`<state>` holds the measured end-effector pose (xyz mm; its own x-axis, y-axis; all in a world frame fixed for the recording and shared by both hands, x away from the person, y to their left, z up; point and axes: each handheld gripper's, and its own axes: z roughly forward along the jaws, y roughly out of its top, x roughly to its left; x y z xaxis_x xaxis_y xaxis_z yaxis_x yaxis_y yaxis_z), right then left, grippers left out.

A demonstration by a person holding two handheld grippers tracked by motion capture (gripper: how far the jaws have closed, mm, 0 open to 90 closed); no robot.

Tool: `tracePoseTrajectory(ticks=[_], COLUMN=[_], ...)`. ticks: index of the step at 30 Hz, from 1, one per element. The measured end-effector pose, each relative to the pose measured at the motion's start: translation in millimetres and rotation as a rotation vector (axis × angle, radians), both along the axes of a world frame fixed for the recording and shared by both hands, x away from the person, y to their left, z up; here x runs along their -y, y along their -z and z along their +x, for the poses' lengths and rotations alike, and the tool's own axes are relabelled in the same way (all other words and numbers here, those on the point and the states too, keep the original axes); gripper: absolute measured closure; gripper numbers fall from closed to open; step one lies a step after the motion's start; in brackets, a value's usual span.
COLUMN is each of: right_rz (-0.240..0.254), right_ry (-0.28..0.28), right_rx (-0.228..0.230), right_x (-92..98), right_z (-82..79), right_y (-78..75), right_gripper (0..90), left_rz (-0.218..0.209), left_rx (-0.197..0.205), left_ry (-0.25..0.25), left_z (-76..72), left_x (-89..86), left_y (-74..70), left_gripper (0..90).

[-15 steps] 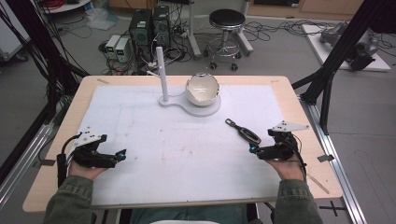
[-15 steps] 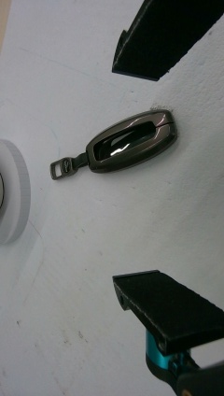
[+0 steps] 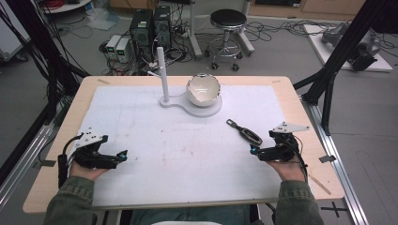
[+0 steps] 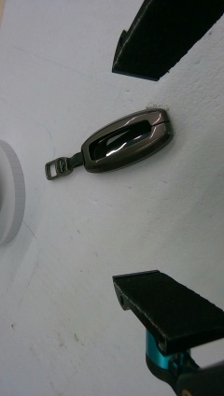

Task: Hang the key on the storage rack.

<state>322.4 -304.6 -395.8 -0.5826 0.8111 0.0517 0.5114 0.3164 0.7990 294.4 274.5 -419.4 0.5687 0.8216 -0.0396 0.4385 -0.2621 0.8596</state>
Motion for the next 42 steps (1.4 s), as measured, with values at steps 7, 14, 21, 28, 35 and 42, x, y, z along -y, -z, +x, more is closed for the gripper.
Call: tracePoseTrajectory(ticks=[7,14,21,28,35,42], right_rz=[0.023,0.015,-0.027,-0.062,-0.088,-0.145], right_ry=[0.016,0.015,-0.005,-0.024,-0.032,-0.070], right_rx=[-0.004,-0.005,-0.027,-0.040,-0.062,-0.082], right_x=[2.7,1.4,-3.7,-13.8,-23.8,-41.1], right_z=[-2.7,0.6,12.6,27.7,43.0,58.8], right_y=[-3.5,-4.1,-3.9,-12.6,-16.3,-19.0], right_gripper=[0.7,0.7,0.6,0.7,0.7,0.7], left_rz=[0.012,0.013,0.020,0.020,0.015,0.018], left_rx=[-0.007,-0.011,-0.016,-0.018,-0.016,-0.019], left_ry=[-0.003,0.005,0.008,0.007,0.004,0.003], left_z=[0.9,0.4,1.2,1.3,1.3,1.4], left_x=[-0.4,1.4,1.8,1.4,0.7,0.9], left_y=[0.9,0.9,2.0,1.9,1.3,1.4], left_gripper=[1.8,1.8,1.8,1.8,1.8,1.8])
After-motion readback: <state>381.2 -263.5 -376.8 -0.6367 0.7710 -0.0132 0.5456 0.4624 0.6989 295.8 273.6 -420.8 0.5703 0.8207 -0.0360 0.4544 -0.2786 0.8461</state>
